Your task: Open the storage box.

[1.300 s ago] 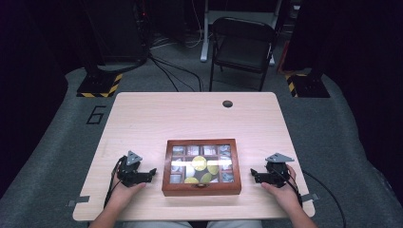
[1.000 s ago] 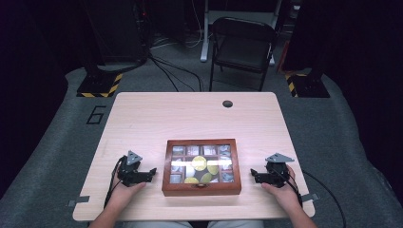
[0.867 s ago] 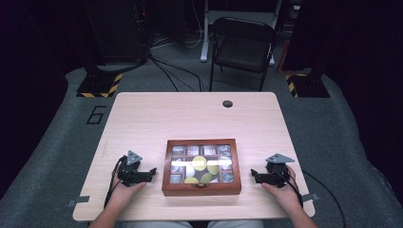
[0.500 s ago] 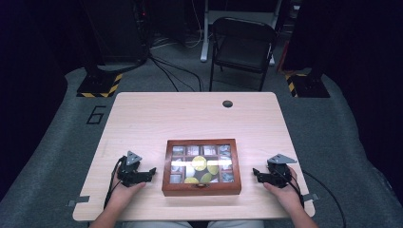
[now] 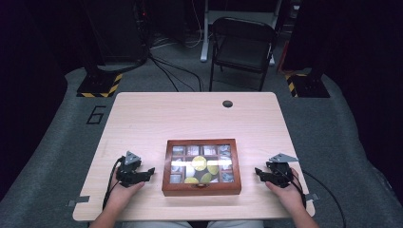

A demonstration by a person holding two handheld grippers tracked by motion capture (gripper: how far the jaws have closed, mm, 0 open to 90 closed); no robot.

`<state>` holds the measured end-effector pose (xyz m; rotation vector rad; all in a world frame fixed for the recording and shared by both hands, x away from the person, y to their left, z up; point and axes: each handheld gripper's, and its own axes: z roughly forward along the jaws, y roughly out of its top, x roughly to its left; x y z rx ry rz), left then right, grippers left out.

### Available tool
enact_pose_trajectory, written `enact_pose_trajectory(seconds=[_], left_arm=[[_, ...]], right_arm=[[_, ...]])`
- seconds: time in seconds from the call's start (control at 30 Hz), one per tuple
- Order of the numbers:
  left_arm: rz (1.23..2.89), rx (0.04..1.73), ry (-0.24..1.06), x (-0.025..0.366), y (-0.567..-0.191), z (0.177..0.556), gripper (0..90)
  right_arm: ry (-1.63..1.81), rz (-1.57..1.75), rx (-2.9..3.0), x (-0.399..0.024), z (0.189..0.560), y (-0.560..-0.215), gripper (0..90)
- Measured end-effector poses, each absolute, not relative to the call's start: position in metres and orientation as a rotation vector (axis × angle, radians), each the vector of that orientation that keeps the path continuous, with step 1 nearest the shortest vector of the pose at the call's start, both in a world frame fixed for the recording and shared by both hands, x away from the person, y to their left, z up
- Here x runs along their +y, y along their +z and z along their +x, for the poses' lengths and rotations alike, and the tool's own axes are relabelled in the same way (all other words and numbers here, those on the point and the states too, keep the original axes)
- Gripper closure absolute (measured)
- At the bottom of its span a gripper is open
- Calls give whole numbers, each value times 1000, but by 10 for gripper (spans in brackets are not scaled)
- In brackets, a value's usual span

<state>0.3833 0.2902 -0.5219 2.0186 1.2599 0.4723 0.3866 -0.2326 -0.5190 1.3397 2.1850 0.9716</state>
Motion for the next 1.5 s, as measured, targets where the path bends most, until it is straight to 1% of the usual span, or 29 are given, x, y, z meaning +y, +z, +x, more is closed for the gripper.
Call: enact_pose_trajectory(seconds=[0.07, 0.1, 0.23, 0.4, 0.6, 0.77, 0.9, 1.03, 1.23, 1.5], left_arm=[[2028, 1254, 462, 289, -521, 383, 326], [2000, 1267, 439, 286, -515, 379, 331], [1991, 1265, 445, 284, -508, 375, 348], [1961, 1267, 415, 286, -498, 368, 351], [1943, 1284, 376, 289, -487, 362, 386], [1947, 1244, 376, 287, -476, 352, 386], [1965, 1211, 372, 283, -471, 344, 392], [1966, 1182, 378, 279, -465, 336, 412], [1976, 1143, 395, 274, -460, 325, 412], [1962, 1109, 367, 265, -455, 311, 426]], right_arm=[[965, 1325, 2194, -232, 386, -517, 442], [967, 1314, 2194, -230, 384, -515, 452], [965, 1309, 2202, -227, 382, -511, 459], [991, 1306, 2213, -222, 373, -500, 462], [1025, 1296, 2245, -216, 365, -486, 448], [1047, 1265, 2245, -209, 356, -473, 432], [1071, 1250, 2250, -206, 347, -466, 455], [1069, 1234, 2252, -202, 338, -463, 460], [1112, 1200, 2280, -193, 326, -461, 483], [1146, 1151, 2308, -185, 316, -456, 500]])
